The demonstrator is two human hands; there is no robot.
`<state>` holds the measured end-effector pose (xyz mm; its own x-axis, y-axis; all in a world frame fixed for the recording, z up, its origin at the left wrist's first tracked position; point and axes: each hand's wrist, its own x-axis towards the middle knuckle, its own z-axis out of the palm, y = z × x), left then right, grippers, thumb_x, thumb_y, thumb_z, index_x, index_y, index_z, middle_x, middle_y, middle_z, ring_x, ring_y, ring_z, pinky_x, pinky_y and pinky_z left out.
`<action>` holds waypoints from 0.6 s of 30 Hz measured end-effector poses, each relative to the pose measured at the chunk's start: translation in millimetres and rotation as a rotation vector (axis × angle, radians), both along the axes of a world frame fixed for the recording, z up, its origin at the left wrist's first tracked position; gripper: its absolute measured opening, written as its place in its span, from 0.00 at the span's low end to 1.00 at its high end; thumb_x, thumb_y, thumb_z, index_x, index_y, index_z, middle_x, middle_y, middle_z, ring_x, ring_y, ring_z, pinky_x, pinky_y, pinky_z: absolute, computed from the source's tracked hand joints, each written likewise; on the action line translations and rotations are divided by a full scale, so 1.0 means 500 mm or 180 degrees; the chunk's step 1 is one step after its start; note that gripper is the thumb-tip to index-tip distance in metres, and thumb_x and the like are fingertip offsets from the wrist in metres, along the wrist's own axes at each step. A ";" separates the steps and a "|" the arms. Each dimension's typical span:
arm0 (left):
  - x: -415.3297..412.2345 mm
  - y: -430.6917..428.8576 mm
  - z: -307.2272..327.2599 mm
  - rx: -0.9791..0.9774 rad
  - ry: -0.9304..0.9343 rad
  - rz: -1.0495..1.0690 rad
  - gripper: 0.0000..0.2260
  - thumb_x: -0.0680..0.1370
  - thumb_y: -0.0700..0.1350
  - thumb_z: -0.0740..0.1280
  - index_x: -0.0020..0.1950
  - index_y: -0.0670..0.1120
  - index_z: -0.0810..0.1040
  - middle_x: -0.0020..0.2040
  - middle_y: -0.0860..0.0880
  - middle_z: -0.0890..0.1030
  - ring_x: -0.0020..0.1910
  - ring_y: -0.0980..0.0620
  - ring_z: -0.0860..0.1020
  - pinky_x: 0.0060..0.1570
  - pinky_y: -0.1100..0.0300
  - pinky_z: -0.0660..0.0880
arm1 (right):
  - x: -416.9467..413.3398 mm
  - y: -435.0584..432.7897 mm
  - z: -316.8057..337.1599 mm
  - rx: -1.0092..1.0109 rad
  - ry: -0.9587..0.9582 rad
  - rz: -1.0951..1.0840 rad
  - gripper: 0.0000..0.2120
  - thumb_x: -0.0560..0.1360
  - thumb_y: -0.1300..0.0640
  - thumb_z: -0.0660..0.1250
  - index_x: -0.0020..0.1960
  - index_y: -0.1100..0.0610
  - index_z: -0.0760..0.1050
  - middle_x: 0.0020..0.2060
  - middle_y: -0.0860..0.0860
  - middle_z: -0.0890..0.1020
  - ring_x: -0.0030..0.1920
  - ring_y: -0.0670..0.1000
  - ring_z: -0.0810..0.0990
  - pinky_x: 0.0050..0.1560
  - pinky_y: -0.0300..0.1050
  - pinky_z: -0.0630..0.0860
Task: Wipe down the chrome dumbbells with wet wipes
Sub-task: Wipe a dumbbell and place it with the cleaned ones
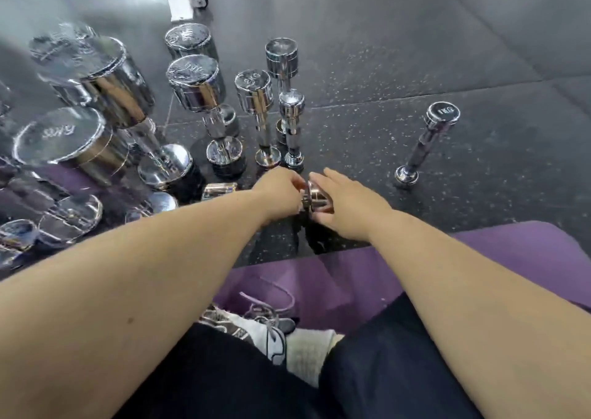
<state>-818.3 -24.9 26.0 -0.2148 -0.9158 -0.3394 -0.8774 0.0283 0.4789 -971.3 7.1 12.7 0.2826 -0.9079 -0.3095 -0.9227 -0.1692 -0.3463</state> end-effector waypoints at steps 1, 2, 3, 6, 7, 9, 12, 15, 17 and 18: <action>-0.011 0.008 -0.010 -0.0082 -0.0166 -0.0211 0.10 0.74 0.38 0.68 0.55 0.44 0.81 0.53 0.45 0.83 0.52 0.47 0.80 0.46 0.62 0.72 | -0.003 -0.005 -0.003 0.0005 -0.0039 -0.0011 0.38 0.78 0.44 0.65 0.80 0.46 0.48 0.80 0.47 0.49 0.76 0.57 0.59 0.73 0.50 0.59; -0.009 0.012 -0.021 -0.0154 -0.0375 -0.0464 0.12 0.74 0.37 0.68 0.57 0.42 0.80 0.56 0.44 0.81 0.56 0.45 0.79 0.49 0.60 0.72 | -0.008 -0.011 -0.005 0.0035 -0.0100 -0.0028 0.39 0.78 0.43 0.66 0.80 0.47 0.48 0.80 0.47 0.49 0.77 0.57 0.59 0.73 0.50 0.59; 0.004 0.014 -0.028 -0.0193 -0.0600 -0.0731 0.16 0.75 0.37 0.67 0.62 0.42 0.77 0.61 0.43 0.79 0.61 0.43 0.77 0.54 0.59 0.71 | -0.013 -0.017 -0.008 0.0078 -0.0180 -0.0032 0.39 0.77 0.43 0.66 0.80 0.47 0.48 0.80 0.46 0.49 0.77 0.56 0.59 0.73 0.51 0.59; 0.073 0.004 -0.037 -0.0173 -0.1343 -0.1137 0.26 0.81 0.41 0.60 0.79 0.44 0.58 0.75 0.44 0.66 0.72 0.43 0.67 0.69 0.52 0.65 | -0.021 -0.029 -0.013 0.0197 -0.0337 -0.0022 0.39 0.77 0.42 0.66 0.80 0.46 0.48 0.80 0.45 0.48 0.77 0.54 0.57 0.75 0.51 0.59; 0.079 0.000 -0.036 -0.0133 -0.1430 -0.1119 0.27 0.81 0.43 0.58 0.80 0.43 0.54 0.76 0.43 0.64 0.73 0.42 0.65 0.70 0.51 0.64 | -0.021 -0.033 -0.014 0.0207 -0.0365 -0.0027 0.40 0.77 0.42 0.66 0.80 0.46 0.48 0.80 0.46 0.48 0.77 0.54 0.57 0.75 0.51 0.59; 0.045 0.005 -0.038 -0.0018 -0.1188 -0.1016 0.29 0.79 0.42 0.59 0.79 0.42 0.55 0.75 0.41 0.65 0.73 0.42 0.64 0.70 0.52 0.64 | -0.021 -0.041 -0.015 0.0197 -0.0427 -0.0048 0.40 0.77 0.42 0.67 0.80 0.48 0.48 0.80 0.47 0.48 0.78 0.53 0.57 0.75 0.50 0.58; -0.007 -0.001 -0.036 -0.0219 -0.0403 -0.0648 0.21 0.75 0.35 0.62 0.68 0.44 0.70 0.64 0.44 0.77 0.63 0.43 0.75 0.57 0.56 0.71 | -0.018 -0.045 -0.018 0.0181 -0.0478 -0.0070 0.41 0.76 0.43 0.68 0.80 0.49 0.49 0.80 0.47 0.49 0.77 0.54 0.59 0.74 0.50 0.60; 0.027 -0.023 -0.026 -0.0313 -0.0205 -0.0428 0.21 0.78 0.35 0.61 0.70 0.48 0.70 0.65 0.46 0.77 0.60 0.45 0.76 0.58 0.52 0.73 | -0.017 -0.045 -0.018 0.0209 -0.0512 -0.0103 0.41 0.76 0.43 0.68 0.80 0.49 0.49 0.80 0.46 0.49 0.76 0.54 0.60 0.73 0.51 0.61; 0.062 -0.033 -0.023 -0.0340 -0.0857 -0.0699 0.15 0.81 0.42 0.62 0.67 0.48 0.72 0.62 0.45 0.79 0.58 0.44 0.77 0.54 0.53 0.73 | -0.019 -0.046 -0.020 0.0230 -0.0535 -0.0136 0.41 0.76 0.42 0.68 0.80 0.49 0.49 0.80 0.45 0.48 0.77 0.54 0.59 0.73 0.51 0.60; 0.072 -0.031 -0.023 -0.0309 -0.1208 -0.0816 0.12 0.81 0.46 0.62 0.64 0.48 0.74 0.59 0.45 0.80 0.56 0.44 0.77 0.50 0.54 0.72 | -0.018 -0.046 -0.020 0.0243 -0.0541 -0.0133 0.41 0.76 0.42 0.68 0.80 0.48 0.48 0.80 0.45 0.47 0.77 0.54 0.59 0.73 0.51 0.60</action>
